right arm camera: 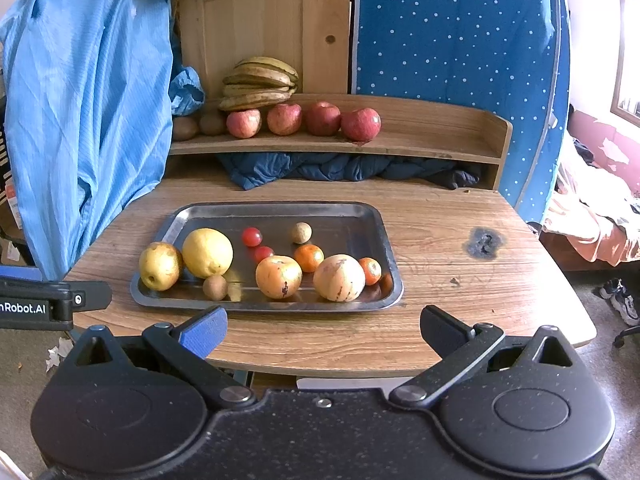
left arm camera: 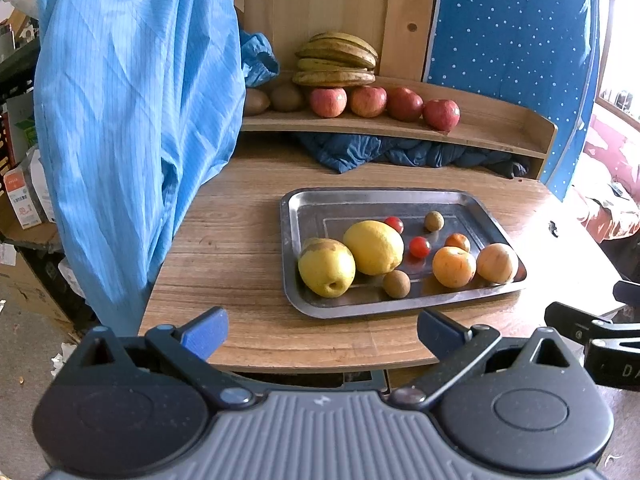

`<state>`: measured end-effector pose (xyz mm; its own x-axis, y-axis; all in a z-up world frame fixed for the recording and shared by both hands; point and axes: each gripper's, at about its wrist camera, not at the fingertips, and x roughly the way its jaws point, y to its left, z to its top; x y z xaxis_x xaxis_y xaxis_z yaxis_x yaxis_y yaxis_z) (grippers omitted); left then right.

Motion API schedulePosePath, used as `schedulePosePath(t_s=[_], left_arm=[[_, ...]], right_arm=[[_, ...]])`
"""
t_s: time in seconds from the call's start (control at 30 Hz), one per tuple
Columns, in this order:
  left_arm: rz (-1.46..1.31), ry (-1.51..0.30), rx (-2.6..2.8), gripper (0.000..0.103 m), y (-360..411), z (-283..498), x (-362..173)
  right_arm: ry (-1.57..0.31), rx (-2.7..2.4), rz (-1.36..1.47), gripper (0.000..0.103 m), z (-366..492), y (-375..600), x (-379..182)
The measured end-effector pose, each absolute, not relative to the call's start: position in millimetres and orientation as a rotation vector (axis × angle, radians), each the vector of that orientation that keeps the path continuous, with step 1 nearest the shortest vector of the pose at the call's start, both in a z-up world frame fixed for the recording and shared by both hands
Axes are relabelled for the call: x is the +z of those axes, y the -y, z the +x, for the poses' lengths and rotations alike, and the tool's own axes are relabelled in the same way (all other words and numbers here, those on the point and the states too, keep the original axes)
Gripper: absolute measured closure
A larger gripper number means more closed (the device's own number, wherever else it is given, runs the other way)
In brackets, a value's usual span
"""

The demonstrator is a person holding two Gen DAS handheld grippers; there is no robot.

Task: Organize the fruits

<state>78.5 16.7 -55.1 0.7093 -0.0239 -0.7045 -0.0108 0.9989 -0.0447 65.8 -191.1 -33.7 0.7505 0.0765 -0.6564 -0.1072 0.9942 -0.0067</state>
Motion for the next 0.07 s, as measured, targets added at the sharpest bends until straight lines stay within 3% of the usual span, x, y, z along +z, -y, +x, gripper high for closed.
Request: schedulePosePath(t_s=[0.07], left_arm=[[-0.045,-0.786,-0.003,0.0,-17.2,79.8,-55.7]], right_arm=[[-0.719,0.101,-0.047,0.001,67.5,190.2,-34.5]])
